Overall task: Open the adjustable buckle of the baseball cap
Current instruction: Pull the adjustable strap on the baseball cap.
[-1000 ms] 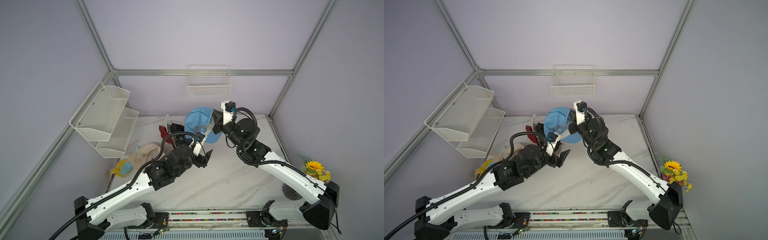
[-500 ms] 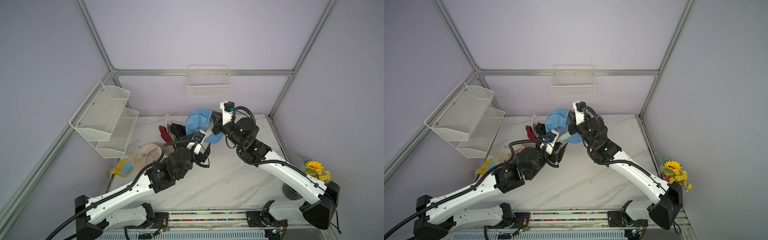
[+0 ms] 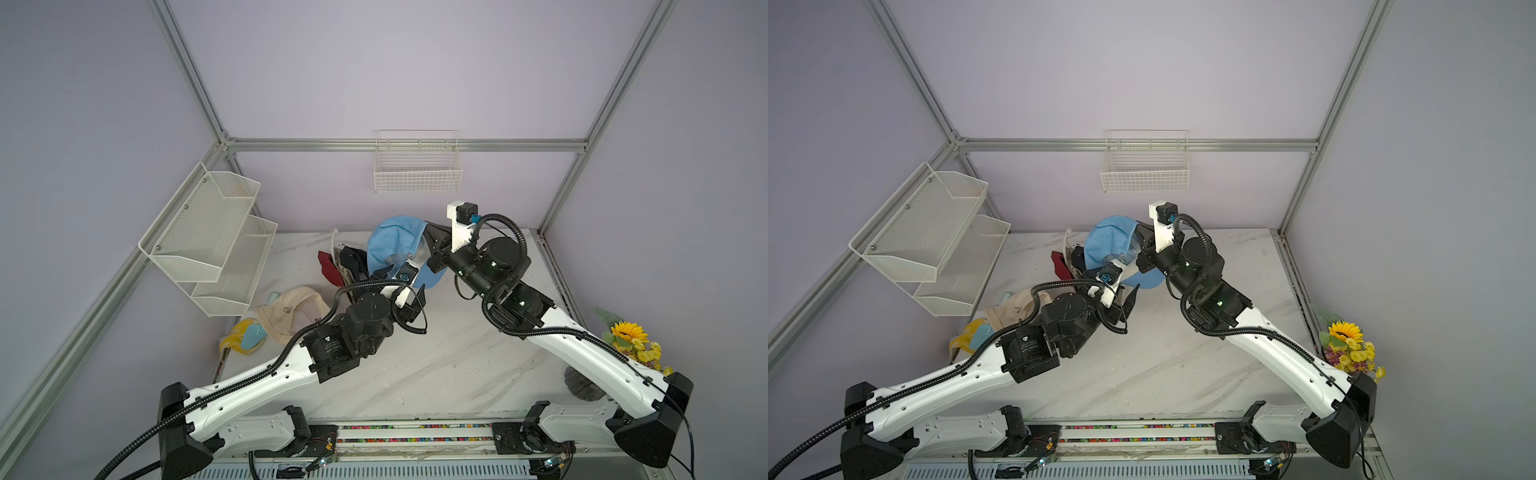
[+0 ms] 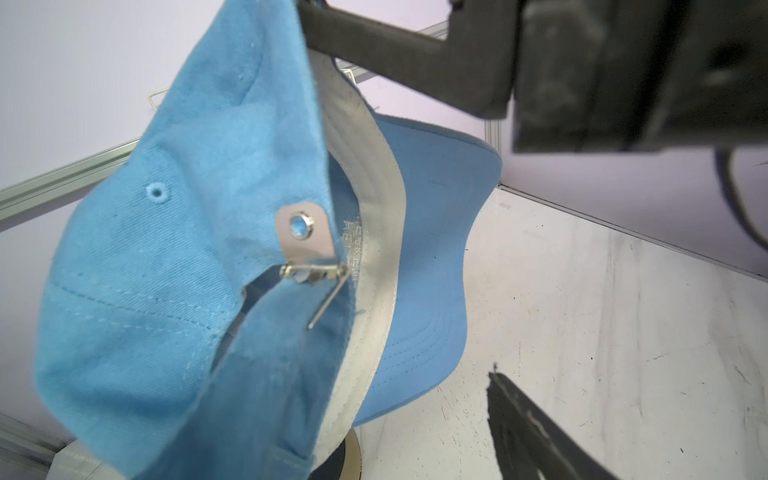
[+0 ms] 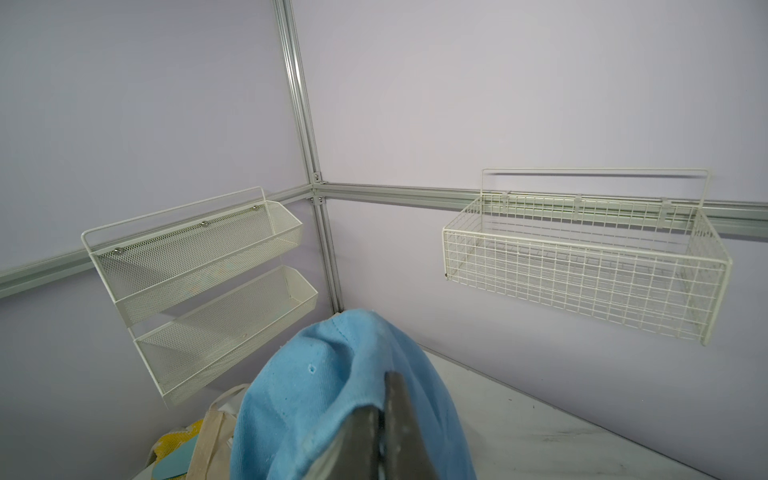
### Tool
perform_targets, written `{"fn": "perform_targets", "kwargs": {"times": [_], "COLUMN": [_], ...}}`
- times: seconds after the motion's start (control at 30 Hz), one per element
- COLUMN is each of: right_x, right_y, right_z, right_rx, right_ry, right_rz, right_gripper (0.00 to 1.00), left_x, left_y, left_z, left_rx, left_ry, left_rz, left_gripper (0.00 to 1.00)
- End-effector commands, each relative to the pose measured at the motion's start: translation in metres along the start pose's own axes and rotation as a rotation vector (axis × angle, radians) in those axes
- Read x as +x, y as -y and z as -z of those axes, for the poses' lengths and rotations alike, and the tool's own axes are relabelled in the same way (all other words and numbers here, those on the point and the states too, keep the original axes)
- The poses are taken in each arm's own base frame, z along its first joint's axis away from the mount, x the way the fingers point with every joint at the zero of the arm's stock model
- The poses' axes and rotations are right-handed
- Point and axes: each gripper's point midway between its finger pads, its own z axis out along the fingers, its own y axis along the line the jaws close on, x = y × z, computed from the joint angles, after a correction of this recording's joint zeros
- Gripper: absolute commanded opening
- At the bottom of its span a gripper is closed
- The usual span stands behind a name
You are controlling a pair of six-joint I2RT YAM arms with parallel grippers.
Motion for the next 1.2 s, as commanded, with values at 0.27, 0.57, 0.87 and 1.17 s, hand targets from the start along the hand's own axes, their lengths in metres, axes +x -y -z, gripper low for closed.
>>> {"fn": "perform_targets", "kwargs": {"times": [0.27,0.57,0.87,1.17], "right_x": [0.000,0.004,-0.014,-0.020], "right_y": [-0.006,-0.009,-0.016,-0.026], "right_z": [0.015,0.015,0.006,0.003], "right_rx": [-0.016,-0.027,-0.050,-0.084], "right_ry": [0.001,-0.001,0.029,0.034], "right_rz": [-0.030,-0.040,-0.043,-0.032], "right_gripper": [0.00,0.00,0.00,0.00], "left_x": [-0.030,-0.029,-0.025,-0.025], "left_y": [-0.028,-0.026,-0.012,-0.019], "left_z": [0.013,0.010,0.003,0.005], "left_rx": [-0.114,-0.112,-0.055,-0.089], "left_ry": [0.114,0.117,0.090,0.089], "left_rz": [0.045,0.030,0.032,0.033], "left_gripper": [0.78,0.77,0.77,0.76]}}
